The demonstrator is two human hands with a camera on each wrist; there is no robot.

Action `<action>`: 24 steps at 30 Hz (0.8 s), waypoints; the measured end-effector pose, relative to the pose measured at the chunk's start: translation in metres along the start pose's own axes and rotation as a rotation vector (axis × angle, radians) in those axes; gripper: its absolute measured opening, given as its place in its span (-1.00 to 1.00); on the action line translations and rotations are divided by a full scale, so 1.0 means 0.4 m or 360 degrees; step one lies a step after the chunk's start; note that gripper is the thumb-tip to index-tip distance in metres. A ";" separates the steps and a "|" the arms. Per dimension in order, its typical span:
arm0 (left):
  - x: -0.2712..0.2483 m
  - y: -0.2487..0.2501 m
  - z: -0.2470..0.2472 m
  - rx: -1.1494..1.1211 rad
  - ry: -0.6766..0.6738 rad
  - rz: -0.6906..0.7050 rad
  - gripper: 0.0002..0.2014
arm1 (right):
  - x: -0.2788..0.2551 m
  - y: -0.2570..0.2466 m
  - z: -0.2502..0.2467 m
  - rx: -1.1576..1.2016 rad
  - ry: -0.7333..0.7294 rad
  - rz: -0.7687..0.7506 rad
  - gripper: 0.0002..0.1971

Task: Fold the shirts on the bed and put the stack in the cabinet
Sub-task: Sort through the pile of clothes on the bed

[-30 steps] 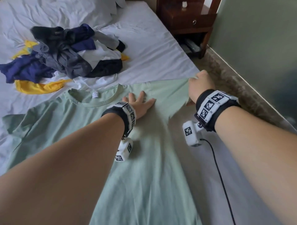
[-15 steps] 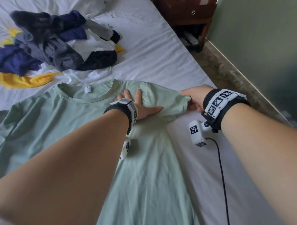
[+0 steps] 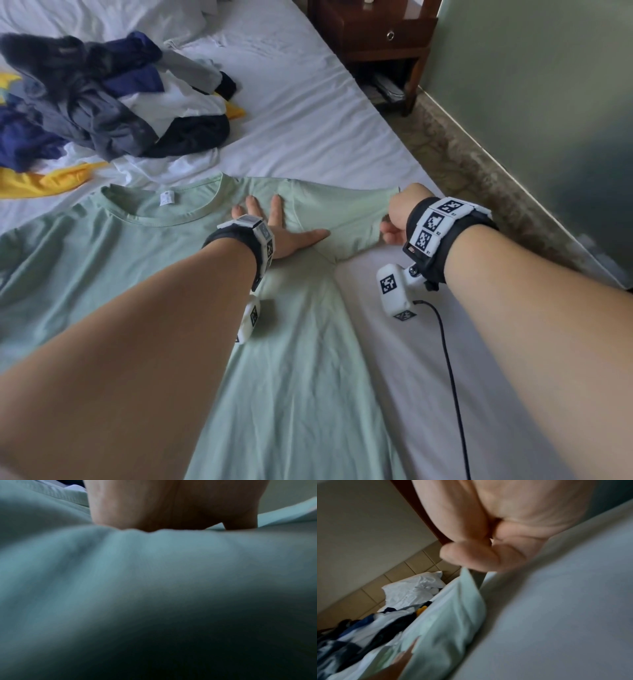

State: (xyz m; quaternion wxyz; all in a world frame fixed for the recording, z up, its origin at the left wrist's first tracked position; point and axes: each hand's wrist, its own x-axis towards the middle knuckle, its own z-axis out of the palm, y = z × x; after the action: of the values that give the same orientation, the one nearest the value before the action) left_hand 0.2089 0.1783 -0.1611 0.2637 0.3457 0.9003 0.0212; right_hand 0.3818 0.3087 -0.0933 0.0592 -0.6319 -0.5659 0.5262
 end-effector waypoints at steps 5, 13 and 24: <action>-0.010 0.007 -0.007 -0.0013 -0.0058 -0.0008 0.40 | 0.039 0.024 -0.018 -0.0454 0.0368 -0.0253 -0.48; -0.007 0.008 0.003 0.0040 0.0002 -0.0010 0.43 | 0.001 0.047 0.037 -0.0706 0.0179 -0.0274 -0.38; 0.008 0.011 0.024 0.0076 0.0106 -0.0020 0.44 | -0.003 0.078 0.064 0.0164 -0.0084 -0.0297 -0.35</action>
State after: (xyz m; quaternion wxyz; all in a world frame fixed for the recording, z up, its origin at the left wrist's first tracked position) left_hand 0.2142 0.1824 -0.1699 0.2254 0.3452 0.9110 0.0095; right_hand 0.3837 0.2832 -0.1247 0.1254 -0.5585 -0.5960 0.5632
